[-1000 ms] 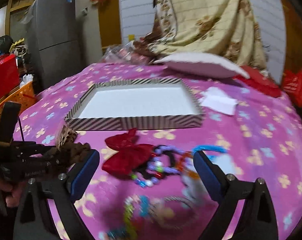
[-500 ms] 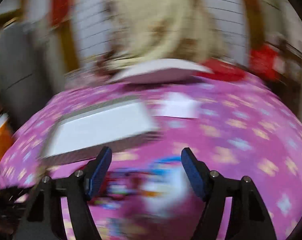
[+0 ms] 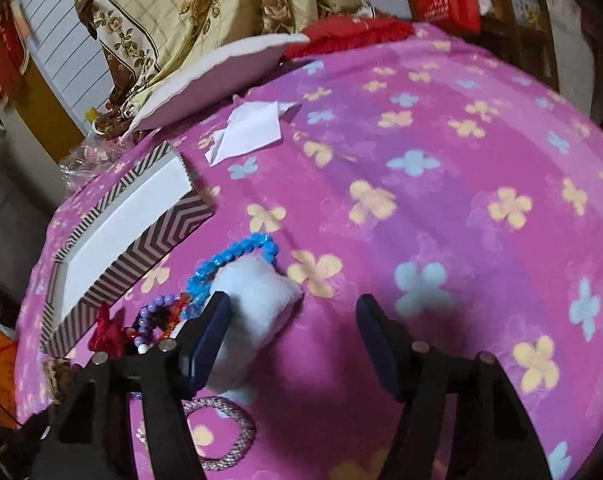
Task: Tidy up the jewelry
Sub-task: 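Grasp the white fluffy pouch with the right gripper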
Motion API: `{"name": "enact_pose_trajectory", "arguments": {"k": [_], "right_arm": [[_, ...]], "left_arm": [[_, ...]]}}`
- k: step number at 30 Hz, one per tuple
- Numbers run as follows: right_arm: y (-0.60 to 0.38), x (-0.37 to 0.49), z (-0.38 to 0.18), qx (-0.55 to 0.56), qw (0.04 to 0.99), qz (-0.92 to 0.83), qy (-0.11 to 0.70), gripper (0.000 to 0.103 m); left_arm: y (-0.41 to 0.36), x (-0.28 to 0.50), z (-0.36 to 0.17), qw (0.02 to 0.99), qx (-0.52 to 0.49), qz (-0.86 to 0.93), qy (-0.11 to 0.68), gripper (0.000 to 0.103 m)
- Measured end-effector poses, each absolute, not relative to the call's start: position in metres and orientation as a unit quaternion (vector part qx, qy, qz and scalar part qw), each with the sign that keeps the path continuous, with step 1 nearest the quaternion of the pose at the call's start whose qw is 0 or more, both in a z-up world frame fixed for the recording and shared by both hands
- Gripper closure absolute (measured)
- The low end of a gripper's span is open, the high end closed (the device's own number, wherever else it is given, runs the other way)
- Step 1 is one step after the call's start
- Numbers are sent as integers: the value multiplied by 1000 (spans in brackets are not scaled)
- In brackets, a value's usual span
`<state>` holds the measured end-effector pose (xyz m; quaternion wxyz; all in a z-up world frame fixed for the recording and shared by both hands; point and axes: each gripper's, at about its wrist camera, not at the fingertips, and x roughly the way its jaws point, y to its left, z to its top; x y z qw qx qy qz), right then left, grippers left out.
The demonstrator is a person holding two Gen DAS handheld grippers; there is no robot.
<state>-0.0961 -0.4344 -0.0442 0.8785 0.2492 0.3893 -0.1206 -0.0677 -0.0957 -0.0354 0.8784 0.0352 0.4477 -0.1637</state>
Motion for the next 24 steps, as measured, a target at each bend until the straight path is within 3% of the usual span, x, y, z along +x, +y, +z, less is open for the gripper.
{"name": "enact_pose_trajectory", "arguments": {"k": [14,17,22,24], "right_arm": [[-392,-75,-44,171,892,-72,411,35],[-394,-74,-48,177,891,-74,412,44],[-403,-81,-46,206,895,-59,392,76],[-404,-92,-34,193,907,-73,368,77]], "left_arm": [[-98,-69,-36,879,40,-163,447,77],[-99,-69,-36,879,39,-163,447,77],[-99,-69,-36,879,38,-163,446,77],[-97,-69,-36,879,32,-165,446,80]]}}
